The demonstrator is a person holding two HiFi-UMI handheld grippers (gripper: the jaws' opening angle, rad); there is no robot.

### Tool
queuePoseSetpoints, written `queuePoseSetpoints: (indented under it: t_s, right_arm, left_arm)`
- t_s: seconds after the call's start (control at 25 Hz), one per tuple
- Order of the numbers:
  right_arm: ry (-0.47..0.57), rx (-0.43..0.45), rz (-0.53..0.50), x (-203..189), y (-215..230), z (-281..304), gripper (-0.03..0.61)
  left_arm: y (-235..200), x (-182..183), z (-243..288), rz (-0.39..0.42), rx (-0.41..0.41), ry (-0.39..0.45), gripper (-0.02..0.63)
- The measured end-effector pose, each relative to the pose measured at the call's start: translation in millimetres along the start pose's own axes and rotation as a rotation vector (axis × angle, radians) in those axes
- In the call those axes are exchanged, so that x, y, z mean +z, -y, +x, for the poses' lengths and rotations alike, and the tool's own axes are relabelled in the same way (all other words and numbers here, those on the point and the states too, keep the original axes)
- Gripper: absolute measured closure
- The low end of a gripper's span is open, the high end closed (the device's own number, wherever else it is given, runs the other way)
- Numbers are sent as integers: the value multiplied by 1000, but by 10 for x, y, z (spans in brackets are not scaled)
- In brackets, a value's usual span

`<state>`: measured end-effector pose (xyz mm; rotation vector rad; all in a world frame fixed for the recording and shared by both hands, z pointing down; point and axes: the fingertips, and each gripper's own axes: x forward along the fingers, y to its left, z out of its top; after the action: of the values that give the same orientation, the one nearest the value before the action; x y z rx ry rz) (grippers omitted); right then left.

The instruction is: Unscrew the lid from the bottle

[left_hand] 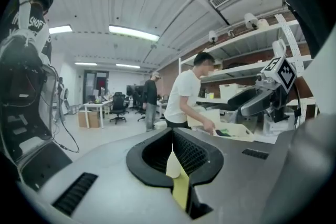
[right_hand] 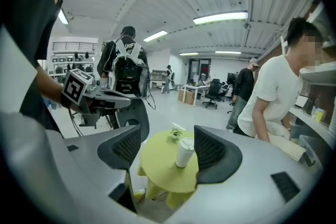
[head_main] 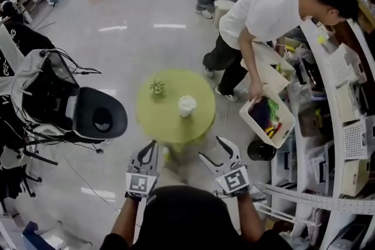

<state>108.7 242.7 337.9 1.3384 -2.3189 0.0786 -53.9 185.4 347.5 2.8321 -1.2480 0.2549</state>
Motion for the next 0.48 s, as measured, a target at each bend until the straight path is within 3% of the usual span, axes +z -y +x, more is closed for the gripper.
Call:
queuePoseSetpoints:
  t_s: [0.24, 0.48]
  right_arm:
    - [-94, 5, -43, 168, 345, 845, 267]
    - [-241, 38, -71, -25, 520, 1428, 267]
  left_arm:
    - [-504, -377, 737, 30, -114, -46, 594]
    - [-514, -994, 1245, 78, -247, -157, 593]
